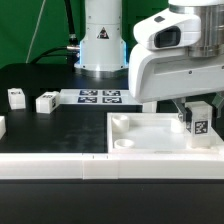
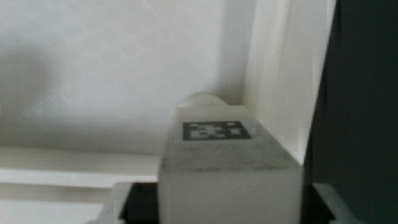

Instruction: Assemble one leg

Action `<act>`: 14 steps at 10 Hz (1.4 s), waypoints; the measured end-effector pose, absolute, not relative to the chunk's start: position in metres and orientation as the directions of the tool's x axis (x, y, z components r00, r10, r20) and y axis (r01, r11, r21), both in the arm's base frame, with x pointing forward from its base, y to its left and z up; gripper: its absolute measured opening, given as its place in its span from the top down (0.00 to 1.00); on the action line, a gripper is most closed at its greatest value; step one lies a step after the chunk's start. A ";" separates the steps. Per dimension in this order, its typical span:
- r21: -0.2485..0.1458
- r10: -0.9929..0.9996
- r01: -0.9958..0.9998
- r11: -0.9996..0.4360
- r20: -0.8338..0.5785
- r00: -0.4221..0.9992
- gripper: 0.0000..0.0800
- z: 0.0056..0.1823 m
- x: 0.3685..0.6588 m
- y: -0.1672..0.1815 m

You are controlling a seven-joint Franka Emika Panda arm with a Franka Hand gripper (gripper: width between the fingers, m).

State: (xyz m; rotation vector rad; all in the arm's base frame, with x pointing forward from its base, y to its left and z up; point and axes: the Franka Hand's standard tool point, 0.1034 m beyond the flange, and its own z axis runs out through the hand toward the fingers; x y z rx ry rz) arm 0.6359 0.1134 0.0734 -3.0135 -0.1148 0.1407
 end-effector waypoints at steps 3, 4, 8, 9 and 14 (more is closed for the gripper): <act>-0.125 -0.285 -0.298 -0.946 -0.109 0.952 0.64 0.072 0.639 0.109; -0.122 -0.368 -0.381 -0.917 -0.114 0.923 0.64 0.071 0.640 0.109; -0.105 -0.747 -0.758 -0.644 -0.127 0.653 0.63 0.071 0.640 0.111; -0.100 -0.819 -0.829 -0.550 -0.128 0.559 0.63 0.071 0.639 0.112; -0.052 -0.976 -0.993 -0.108 -0.183 0.115 0.63 0.071 0.638 0.112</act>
Offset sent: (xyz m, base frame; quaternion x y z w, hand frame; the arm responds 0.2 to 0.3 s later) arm -0.0059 0.0001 -0.0034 0.0279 0.0058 0.2313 0.9725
